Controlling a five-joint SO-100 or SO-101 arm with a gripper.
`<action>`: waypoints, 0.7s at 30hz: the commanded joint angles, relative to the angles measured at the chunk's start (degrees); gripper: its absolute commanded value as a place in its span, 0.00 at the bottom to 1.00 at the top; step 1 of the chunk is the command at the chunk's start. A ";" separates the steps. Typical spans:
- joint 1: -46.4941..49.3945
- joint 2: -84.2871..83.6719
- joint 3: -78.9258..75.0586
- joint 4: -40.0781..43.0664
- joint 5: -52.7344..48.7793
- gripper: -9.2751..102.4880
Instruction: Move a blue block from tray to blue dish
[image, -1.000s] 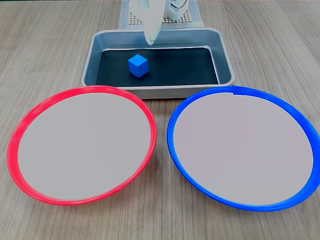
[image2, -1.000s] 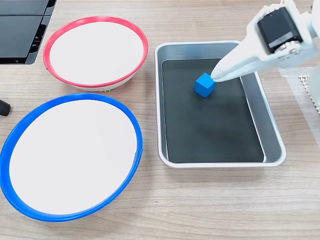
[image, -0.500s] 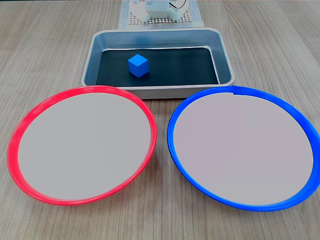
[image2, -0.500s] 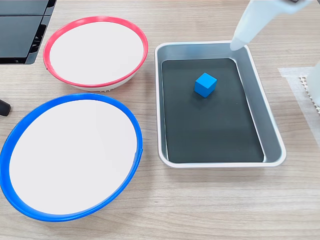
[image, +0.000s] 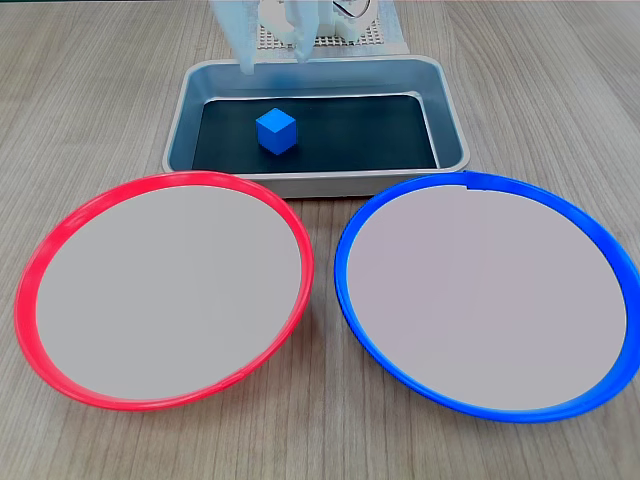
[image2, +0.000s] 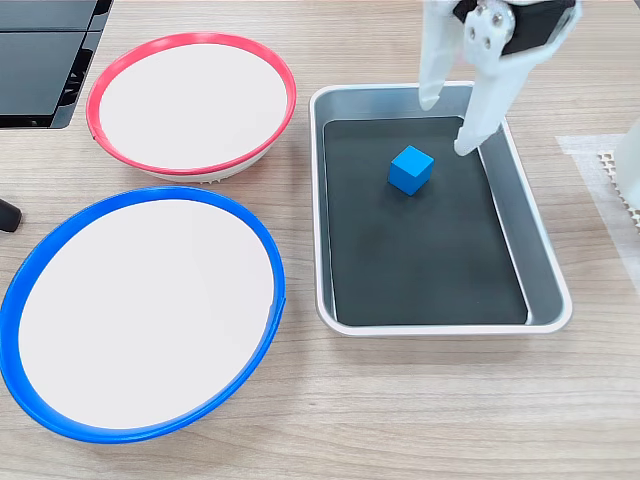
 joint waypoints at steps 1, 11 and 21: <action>1.49 -1.85 -0.88 -4.48 -5.62 0.30; 4.66 -13.01 1.67 -17.84 -14.59 0.29; 0.26 -8.00 4.66 -8.35 -10.02 0.30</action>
